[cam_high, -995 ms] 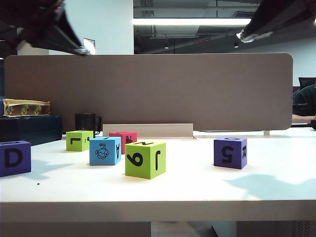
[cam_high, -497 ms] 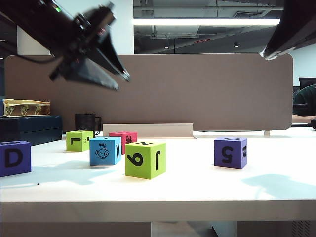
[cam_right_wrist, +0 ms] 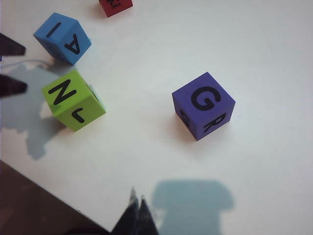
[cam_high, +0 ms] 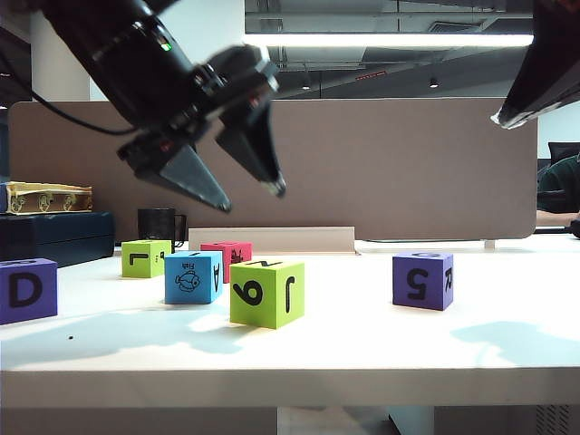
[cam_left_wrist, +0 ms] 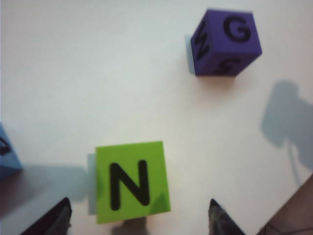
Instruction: Select the appropriate blocks from the scattered letter blocks on the table and arrange them in a row to spell out "TURING".
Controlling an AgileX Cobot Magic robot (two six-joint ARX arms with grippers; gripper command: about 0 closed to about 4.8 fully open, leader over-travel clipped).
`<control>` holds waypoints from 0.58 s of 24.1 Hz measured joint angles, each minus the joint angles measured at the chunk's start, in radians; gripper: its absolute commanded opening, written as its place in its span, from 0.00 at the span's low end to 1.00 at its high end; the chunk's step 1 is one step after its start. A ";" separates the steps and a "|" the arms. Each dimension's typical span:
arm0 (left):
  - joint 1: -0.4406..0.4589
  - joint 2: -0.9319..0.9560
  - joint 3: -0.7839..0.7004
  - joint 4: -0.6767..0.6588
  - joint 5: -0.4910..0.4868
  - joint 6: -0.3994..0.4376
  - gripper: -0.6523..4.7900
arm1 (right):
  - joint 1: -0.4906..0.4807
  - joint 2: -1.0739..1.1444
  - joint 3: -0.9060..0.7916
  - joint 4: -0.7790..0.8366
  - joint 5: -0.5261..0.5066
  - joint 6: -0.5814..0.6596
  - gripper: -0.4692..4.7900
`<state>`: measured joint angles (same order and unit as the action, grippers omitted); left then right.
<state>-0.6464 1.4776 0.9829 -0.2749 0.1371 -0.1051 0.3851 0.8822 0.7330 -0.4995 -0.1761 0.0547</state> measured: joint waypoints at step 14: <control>-0.014 0.122 0.000 0.017 -0.068 0.000 0.87 | 0.000 0.000 0.000 -0.038 0.000 0.000 0.09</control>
<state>-0.6609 1.6001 0.9825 -0.2577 0.0689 -0.1051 0.3851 0.8822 0.7330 -0.5377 -0.1761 0.0547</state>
